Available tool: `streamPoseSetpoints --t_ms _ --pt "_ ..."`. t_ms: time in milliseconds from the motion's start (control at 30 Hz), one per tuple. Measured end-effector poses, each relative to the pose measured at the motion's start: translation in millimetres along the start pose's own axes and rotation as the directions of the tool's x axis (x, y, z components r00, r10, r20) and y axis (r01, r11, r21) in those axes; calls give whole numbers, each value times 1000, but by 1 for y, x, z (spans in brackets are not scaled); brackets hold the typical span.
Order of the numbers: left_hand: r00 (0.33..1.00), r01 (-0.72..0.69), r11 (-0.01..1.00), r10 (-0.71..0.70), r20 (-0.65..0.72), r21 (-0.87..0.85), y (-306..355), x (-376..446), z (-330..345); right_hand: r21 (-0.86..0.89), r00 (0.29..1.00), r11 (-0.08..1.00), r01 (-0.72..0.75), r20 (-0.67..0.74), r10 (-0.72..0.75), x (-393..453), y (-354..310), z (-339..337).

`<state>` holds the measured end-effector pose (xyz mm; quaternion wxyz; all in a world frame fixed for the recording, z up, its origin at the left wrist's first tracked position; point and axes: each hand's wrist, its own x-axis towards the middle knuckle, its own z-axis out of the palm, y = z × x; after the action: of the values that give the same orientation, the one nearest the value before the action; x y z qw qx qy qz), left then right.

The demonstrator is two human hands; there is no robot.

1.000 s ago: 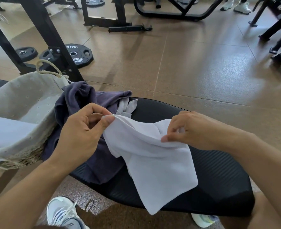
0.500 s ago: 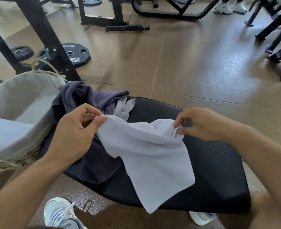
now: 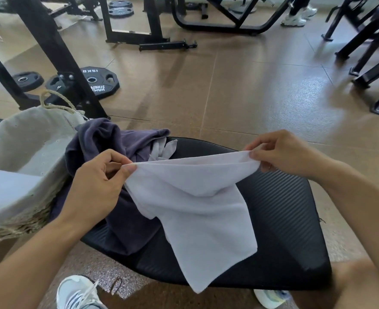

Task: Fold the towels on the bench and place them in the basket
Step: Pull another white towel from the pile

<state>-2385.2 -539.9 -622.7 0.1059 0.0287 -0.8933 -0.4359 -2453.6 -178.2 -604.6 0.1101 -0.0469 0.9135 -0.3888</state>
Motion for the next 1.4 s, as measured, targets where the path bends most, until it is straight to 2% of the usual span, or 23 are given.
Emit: streamPoseSetpoints --t_ms 133,200,333,400,567,700,867,967,1100,1167,1233,1267,1400 --pt "1000 23 1000 -23 -10 8 -1 3 2 129 999 992 -16 45 10 -2 -1 -4" --pt "999 40 999 -40 -12 10 -3 3 2 120 996 993 -9 85 -2 -1 0 -3" --pt "998 62 998 -62 -14 -7 -8 5 2 -135 967 989 61 253 -25 -1 7 3" --pt "997 71 997 -71 -13 -22 -11 7 2 -196 958 977 88 284 -29 -1 9 4" --pt "996 86 996 -87 -17 -28 -11 7 2 -232 980 968 98 192 -53 3 8 6" --pt "994 113 993 -113 -8 -46 -13 9 2 -330 989 937 117 124 -80 8 10 10" --pt "990 141 989 -141 6 -50 -17 11 2 -381 986 914 138 135 -92 14 15 10" --pt "988 150 985 -146 57 -85 -22 13 -3 -311 987 942 127 132 -90 12 17 3" --pt "969 107 985 -73 236 -136 -19 16 -4 -226 994 968 107 -3 -111 13 20 -5" --pt "950 84 976 -19 312 -199 -1 1 -20 -88 988 988 130 -74 -136 -5 5 -16" --pt "916 74 984 -2 401 -164 1 0 -17 154 978 977 146 -168 -120 -11 5 -17" --pt "907 70 985 2 422 -155 1 2 -14 220 973 963 158 -203 -113 -15 4 -15" --pt "947 162 931 -54 317 -326 4 1 -2 383 959 910 158 -277 -50 -33 2 -10"
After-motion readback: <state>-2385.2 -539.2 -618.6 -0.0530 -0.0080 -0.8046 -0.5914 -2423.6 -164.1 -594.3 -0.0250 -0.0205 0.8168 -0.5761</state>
